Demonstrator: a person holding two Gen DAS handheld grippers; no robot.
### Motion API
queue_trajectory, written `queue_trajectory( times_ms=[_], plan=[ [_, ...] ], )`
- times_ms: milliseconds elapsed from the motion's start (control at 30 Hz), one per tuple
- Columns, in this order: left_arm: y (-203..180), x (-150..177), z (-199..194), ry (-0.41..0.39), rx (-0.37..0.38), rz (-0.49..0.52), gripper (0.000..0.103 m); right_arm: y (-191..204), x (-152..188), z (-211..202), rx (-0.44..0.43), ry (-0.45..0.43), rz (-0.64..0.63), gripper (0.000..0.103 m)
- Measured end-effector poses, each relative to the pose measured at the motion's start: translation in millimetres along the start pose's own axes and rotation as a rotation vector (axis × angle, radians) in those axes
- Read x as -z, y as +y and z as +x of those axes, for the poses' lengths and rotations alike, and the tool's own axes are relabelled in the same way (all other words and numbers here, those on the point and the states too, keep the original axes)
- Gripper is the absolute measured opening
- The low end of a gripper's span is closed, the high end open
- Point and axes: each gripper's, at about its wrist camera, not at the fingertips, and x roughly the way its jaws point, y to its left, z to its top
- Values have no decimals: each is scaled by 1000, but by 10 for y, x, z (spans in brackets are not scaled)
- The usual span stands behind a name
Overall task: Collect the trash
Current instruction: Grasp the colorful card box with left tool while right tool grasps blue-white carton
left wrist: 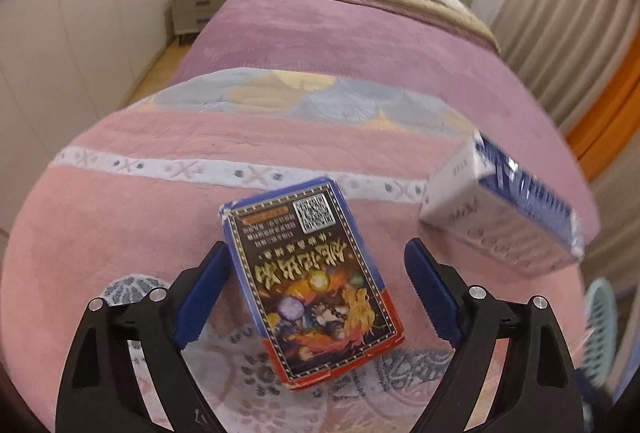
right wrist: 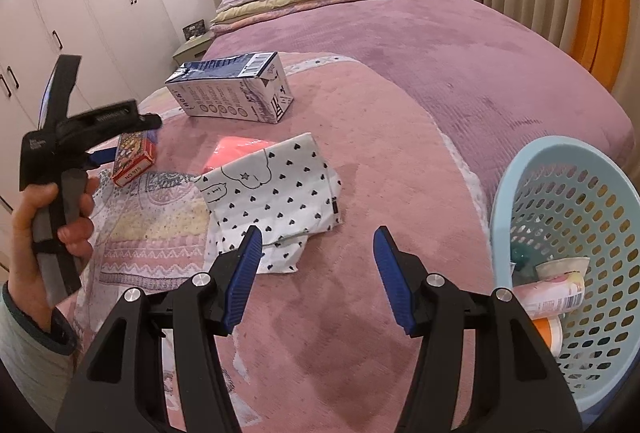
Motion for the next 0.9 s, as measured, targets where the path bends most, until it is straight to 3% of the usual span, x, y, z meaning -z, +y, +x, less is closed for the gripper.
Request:
queue_trajectory(
  times_ms=[167, 300, 533, 600, 667, 800, 900],
  plan=[
    [-195, 155, -43, -14, -104, 128, 74, 42, -86, -38, 0, -23, -18, 55],
    [-206, 239, -152, -17, -79, 149, 65, 70, -209, -56, -7, -37, -32, 55],
    [-24, 446, -357, -32, 30, 105, 63, 371, -658, -11, 8, -95, -178, 55],
    [45, 496, -398, -50, 59, 93, 63, 428, -798, 83, 12, -100, -209, 64],
    [68, 502, -391, -60, 69, 93, 63, 499, -978, 235, -2, -89, -247, 65],
    [111, 491, -346, -70, 92, 79, 63, 595, -1187, 476, -39, -40, -300, 80],
    [134, 484, -326, -75, 107, 70, 63, 755, -1267, 711, -13, -2, -424, 81]
  ],
)
